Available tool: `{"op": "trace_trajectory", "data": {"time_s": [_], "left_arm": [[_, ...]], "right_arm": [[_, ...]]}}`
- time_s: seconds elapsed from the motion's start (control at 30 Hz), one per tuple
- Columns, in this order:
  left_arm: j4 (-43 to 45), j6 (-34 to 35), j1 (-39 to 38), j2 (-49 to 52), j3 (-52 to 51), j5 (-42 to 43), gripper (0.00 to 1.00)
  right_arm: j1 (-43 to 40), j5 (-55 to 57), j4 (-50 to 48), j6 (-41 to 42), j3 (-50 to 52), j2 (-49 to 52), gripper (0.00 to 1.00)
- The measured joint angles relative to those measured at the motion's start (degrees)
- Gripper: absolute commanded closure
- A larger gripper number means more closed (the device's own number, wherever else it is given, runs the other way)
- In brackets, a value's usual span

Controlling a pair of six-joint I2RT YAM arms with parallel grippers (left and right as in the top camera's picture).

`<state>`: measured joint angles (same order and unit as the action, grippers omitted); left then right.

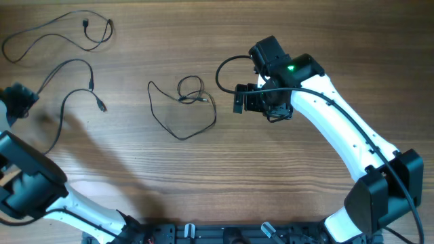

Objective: Untangle cables

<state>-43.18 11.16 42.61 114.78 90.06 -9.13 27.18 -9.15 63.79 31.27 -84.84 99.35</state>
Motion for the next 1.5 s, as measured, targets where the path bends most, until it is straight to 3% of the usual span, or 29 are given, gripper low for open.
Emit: {"op": "trace_trajectory", "data": {"time_s": [0.17, 0.47, 0.57, 0.63, 0.67, 0.83, 0.9, 0.93, 0.97, 1.0, 1.17, 1.5], "left_arm": [[-2.95, 7.82, 3.85, 2.54, 0.00, -5.70, 0.05], [-3.76, 9.60, 8.37, 8.63, 0.00, -3.67, 0.28], [-3.45, 9.70, 8.35, 9.70, 0.02, -2.91, 0.44], [-3.17, 9.68, 8.35, 9.77, 0.02, -2.69, 0.60], [-3.15, 9.79, 8.35, 9.77, 0.02, -2.51, 0.62], [-2.73, 9.97, 8.35, 9.92, 0.00, -1.90, 0.61], [-2.40, 9.97, 8.35, 9.92, -0.24, -1.95, 0.65], [-1.97, 9.97, 8.35, 9.90, -0.46, -1.92, 0.71], [-1.01, 9.99, 8.35, 9.73, -0.94, -1.90, 0.87], [-0.02, 10.05, 8.33, 9.53, -1.42, -1.75, 0.96], [1.86, 7.93, 8.28, 9.29, -2.34, -2.21, 0.96], [10.69, -7.52, 5.03, 9.53, -2.29, 0.22, 0.96]], "right_arm": [[0.00, 0.00, 0.00, 0.00, 0.00, 0.00, 0.00], [0.00, 0.00, -1.07, 0.00, 0.00, 0.00, 0.00], [0.00, 0.00, -1.09, 0.00, 0.00, 0.00, 0.00], [0.00, 0.00, -1.11, 0.00, 0.00, 0.00, 0.00], [0.00, 0.00, -1.14, 0.00, 0.00, 0.00, 0.00], [0.00, 0.02, -1.11, 0.00, 0.00, 0.00, 0.00], [0.00, 0.00, -1.11, 0.00, 0.00, 0.00, 0.00], [0.00, 0.00, -1.11, 0.00, 0.00, 0.00, 0.00], [0.00, 0.00, -1.11, 0.00, 0.00, 0.00, 0.00], [0.00, 0.00, -1.11, 0.00, 0.00, 0.00, 0.00], [0.00, 0.02, -1.09, 0.00, 0.00, 0.00, 0.00], [0.00, 0.00, -1.22, 0.22, 0.00, 0.00, 0.00]]}}
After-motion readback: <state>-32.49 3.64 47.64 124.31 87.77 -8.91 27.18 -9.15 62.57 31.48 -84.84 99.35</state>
